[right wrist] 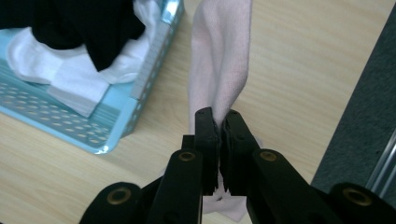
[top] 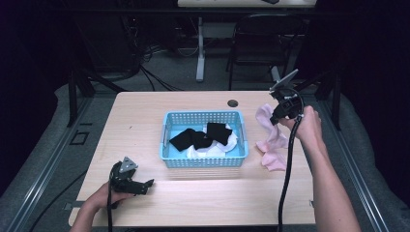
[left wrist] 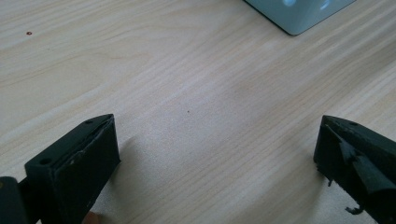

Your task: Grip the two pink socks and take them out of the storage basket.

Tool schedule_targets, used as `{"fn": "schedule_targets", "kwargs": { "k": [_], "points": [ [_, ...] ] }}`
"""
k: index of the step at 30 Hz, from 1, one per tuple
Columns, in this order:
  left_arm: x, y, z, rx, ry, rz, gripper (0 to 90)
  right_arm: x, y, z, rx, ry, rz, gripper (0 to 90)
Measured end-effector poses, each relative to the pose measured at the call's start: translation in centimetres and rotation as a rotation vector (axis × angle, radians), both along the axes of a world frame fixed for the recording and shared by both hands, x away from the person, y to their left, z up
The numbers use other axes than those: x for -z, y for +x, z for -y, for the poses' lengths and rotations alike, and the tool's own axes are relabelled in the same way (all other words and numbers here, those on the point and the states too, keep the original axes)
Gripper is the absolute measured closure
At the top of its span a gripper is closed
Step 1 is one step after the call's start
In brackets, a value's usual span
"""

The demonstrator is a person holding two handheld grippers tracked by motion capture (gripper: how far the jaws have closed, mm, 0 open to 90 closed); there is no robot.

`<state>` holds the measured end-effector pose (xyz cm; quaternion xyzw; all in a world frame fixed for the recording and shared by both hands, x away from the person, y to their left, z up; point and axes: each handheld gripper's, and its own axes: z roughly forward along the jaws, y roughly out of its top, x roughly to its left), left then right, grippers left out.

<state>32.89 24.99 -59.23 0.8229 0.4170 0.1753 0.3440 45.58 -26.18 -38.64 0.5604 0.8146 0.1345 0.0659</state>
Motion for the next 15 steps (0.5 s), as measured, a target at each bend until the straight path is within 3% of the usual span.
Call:
{"fn": "schedule_targets", "kwargs": {
  "k": [1,4,8,9,10,11,12,13,15],
  "points": [
    [0.0,0.0,0.0,0.0,0.0,0.0,0.0,1.8,0.2,0.6,0.012,-0.002,-0.031,85.8],
    [0.0,0.0,0.0,0.0,0.0,0.0,0.0,4.6,0.4,1.2,0.042,-0.003,-0.059,85.3],
    [0.0,0.0,0.0,0.0,0.0,0.001,0.0,7.8,0.6,1.8,0.073,0.019,-0.078,79.3],
    [0.0,0.0,0.0,0.0,0.0,0.001,0.0,7.8,0.6,1.8,0.073,0.019,-0.078,79.3],
    [0.0,0.0,0.0,0.0,0.0,0.0,0.0,8.6,0.5,2.1,0.077,0.016,-0.082,70.5],
    [0.0,0.0,0.0,0.0,0.0,0.0,0.0,8.6,0.5,2.1,0.077,0.016,-0.082,70.5],
    [0.0,0.0,0.0,0.0,0.0,0.001,0.0,8.7,-0.1,2.6,0.094,0.043,-0.049,55.7],
    [0.0,0.0,0.0,0.0,0.0,0.001,0.0,8.7,-0.1,2.6,0.094,0.043,-0.049,55.7],
    [0.0,0.0,0.0,0.0,0.0,0.001,0.0,8.2,-1.3,3.6,0.107,0.08,-0.017,37.8]
  ]
}}
